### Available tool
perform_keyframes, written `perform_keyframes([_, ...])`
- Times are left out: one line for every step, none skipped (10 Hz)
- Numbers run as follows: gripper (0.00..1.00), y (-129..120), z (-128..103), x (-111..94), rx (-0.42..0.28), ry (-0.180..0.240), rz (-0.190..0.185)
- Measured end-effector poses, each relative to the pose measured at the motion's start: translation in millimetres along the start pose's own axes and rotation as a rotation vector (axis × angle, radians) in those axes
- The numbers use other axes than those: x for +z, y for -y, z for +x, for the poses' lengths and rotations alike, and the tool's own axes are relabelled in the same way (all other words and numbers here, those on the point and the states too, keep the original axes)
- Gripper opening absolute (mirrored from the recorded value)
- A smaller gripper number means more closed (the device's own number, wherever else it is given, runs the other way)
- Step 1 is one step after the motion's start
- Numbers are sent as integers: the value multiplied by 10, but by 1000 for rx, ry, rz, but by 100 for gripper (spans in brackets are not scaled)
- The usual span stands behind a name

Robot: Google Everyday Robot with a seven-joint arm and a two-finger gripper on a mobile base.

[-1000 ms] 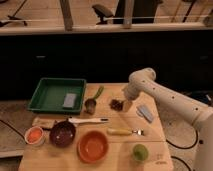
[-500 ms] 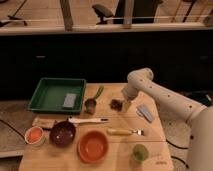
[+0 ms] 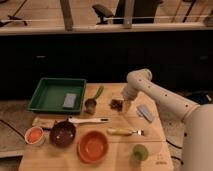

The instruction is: Place grapes in red bowl

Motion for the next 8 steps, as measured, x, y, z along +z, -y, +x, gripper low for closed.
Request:
perform_keyframes([80,-10,21,35,4,-1,-12])
perform_keyframes([80,-2,32,49,6,1,-15])
perform_keyframes([80,-12,56,68,7,0,-25])
perform_keyframes([80,-5,67,81,8,2,-28])
perform_keyframes([80,-11,83,100,9,2,-37])
perform_keyframes([78,-15,94,120,10,3,-45])
perform_keyframes([71,-24,111,136,12,4,-51])
perform_keyframes([70,-28,115,137,13,4,-53])
